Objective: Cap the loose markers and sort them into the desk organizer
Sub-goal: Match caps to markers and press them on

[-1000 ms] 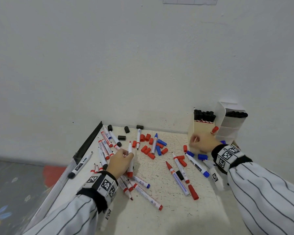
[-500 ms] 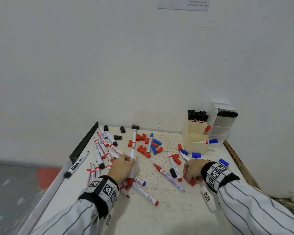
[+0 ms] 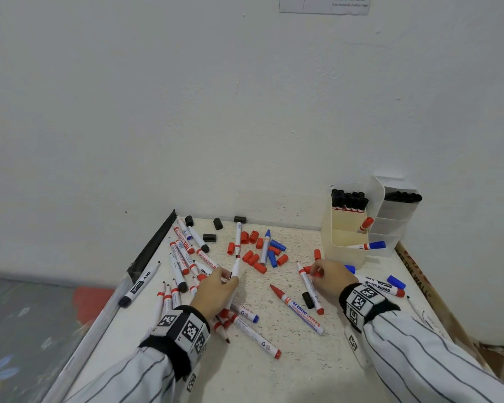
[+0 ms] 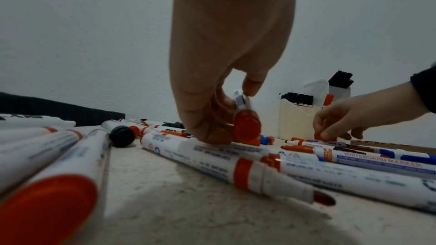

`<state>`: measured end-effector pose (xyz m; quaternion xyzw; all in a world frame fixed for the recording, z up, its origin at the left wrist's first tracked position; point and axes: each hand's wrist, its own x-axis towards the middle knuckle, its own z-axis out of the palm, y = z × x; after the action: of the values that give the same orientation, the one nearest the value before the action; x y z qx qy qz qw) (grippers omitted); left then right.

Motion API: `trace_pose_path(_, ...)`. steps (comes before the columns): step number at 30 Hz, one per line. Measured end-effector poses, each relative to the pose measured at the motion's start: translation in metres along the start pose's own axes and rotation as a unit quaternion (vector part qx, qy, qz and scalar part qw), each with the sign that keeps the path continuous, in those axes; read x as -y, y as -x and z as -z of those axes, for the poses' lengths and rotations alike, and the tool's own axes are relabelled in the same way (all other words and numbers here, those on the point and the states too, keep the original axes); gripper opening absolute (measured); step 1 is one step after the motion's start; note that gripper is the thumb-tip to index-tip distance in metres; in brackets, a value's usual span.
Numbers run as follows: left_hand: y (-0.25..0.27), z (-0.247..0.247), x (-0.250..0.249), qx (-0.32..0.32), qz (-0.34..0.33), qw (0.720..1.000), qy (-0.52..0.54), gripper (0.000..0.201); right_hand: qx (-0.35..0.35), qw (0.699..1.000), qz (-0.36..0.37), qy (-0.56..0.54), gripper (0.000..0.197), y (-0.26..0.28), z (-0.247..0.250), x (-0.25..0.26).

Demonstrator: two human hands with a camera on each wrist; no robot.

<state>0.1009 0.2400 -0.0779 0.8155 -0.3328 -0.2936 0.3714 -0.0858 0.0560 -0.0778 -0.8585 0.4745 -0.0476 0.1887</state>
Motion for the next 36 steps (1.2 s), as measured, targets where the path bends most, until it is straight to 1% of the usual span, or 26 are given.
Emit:
trace_pose_path(1,0.0,0.0,0.001,0.0,-0.001,1.0,0.003,0.024,-0.019,0.999,-0.003,-0.03,0.005,0.0,0.002,0.001)
trace_pose_path(2,-0.001,0.0,0.001,0.001,-0.003,1.0,0.002,0.025,-0.034,0.998,0.004,-0.058,0.006,0.0,0.004,0.001)
trace_pose_path(5,0.0,-0.001,0.002,0.009,-0.011,1.0,0.001,0.024,-0.063,0.988,0.044,-0.13,0.01,0.002,0.013,0.008)
trace_pose_path(7,0.002,-0.003,-0.001,0.012,-0.025,1.0,0.0,0.02,-0.069,0.984,0.059,-0.152,0.017,0.003,0.015,0.014)
trace_pose_path(9,0.004,-0.005,-0.003,0.007,-0.045,0.999,-0.019,0.017,-0.063,0.983,0.08,-0.154,0.023,0.006,0.015,0.02)
trace_pose_path(12,0.007,-0.007,-0.005,0.012,-0.063,0.998,-0.019,0.015,-0.042,0.974,0.133,-0.181,0.025,0.014,0.013,0.034)
trace_pose_path(15,0.008,-0.009,-0.005,0.009,-0.087,0.995,-0.041,0.019,-0.015,0.963,0.16,-0.216,0.022,0.025,0.012,0.049)
trace_pose_path(18,0.009,-0.011,-0.006,0.003,-0.12,0.991,-0.06,0.018,0.0,0.959,0.193,-0.207,0.02,0.031,0.007,0.06)
trace_pose_path(20,0.01,-0.012,-0.007,0.002,-0.129,0.989,-0.069,0.016,0.006,0.957,0.207,-0.204,0.019,0.033,0.002,0.064)
trace_pose_path(23,0.011,-0.011,-0.006,0.003,-0.128,0.989,-0.075,0.018,-0.028,0.955,0.215,-0.2,0.018,0.033,-0.004,0.066)
trace_pose_path(26,0.012,-0.011,-0.005,0.005,-0.127,0.99,-0.068,0.018,-0.069,0.953,0.208,-0.209,0.019,0.031,-0.007,0.064)
trace_pose_path(27,0.013,-0.01,-0.005,0.007,-0.131,0.989,-0.068,0.018,-0.064,0.953,0.208,-0.21,0.02,0.03,-0.008,0.063)
trace_pose_path(31,0.015,-0.01,-0.008,0.029,-0.148,0.986,-0.077,0.019,0.01,0.953,0.221,-0.207,0.024,0.033,-0.01,0.064)
trace_pose_path(33,0.016,-0.009,-0.008,0.042,-0.143,0.986,-0.068,0.022,0.016,0.949,0.206,-0.236,0.024,0.034,-0.01,0.065)
trace_pose_path(36,0.016,-0.008,-0.009,0.069,-0.132,0.988,-0.049,0.025,0.033,0.946,0.181,-0.268,0.012,0.033,-0.009,0.064)
